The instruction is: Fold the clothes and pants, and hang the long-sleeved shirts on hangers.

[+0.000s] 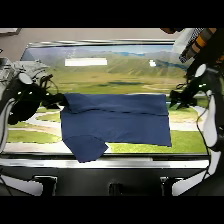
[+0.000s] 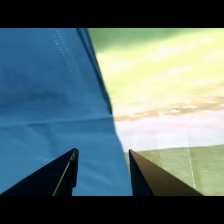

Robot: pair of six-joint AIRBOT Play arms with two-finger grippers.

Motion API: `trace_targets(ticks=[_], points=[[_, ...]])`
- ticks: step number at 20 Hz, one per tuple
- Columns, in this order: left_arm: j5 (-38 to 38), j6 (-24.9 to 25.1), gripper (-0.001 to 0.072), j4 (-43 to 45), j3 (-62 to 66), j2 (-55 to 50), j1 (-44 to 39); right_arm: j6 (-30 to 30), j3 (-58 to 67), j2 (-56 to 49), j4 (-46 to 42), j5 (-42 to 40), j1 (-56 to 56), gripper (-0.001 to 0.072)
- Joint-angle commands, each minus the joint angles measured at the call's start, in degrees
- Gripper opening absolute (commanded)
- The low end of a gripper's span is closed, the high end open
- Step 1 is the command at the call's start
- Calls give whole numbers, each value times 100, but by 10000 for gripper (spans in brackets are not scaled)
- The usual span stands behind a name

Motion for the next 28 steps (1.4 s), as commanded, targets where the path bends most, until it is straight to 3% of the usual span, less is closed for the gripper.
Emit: trace_targets(ticks=[1, 6, 9, 15, 20, 23, 25, 26, 28], points=[[13, -11, 686, -7, -1355, 1123, 577, -520, -883, 874, 363, -330, -481, 377], [533, -20, 686, -422, -4487, 3257, 1075, -903, -3602, 2409, 1759, -1311, -881, 377], [678, -33, 686, -861, -5694, 3858, 1073, -920, -4450, 2968, 2319, -1646, -883, 377], [1191, 382, 683, -2011, -6651, 3869, 929, -953, -4599, 3296, 2522, -1578, -881, 377], [1862, 417, 671, -2645, -6714, 3759, 151, -955, -4599, 3335, 2752, -1510, -881, 377], [2142, 328, 542, -2752, -6714, 3589, -313, -986, -4599, 3340, 2767, -1458, -883, 377], [2120, 407, 121, -2752, -6712, 3574, -382, -1119, -4597, 3394, 2758, -1397, -896, 378], [2096, 437, 22, -2750, -6710, 3587, -376, -1215, -4594, 3440, 2719, -1344, -942, 378], [2000, 446, 23, -2750, -6710, 3589, -286, -1261, -4597, 3515, 2581, -1220, -1303, 381]])
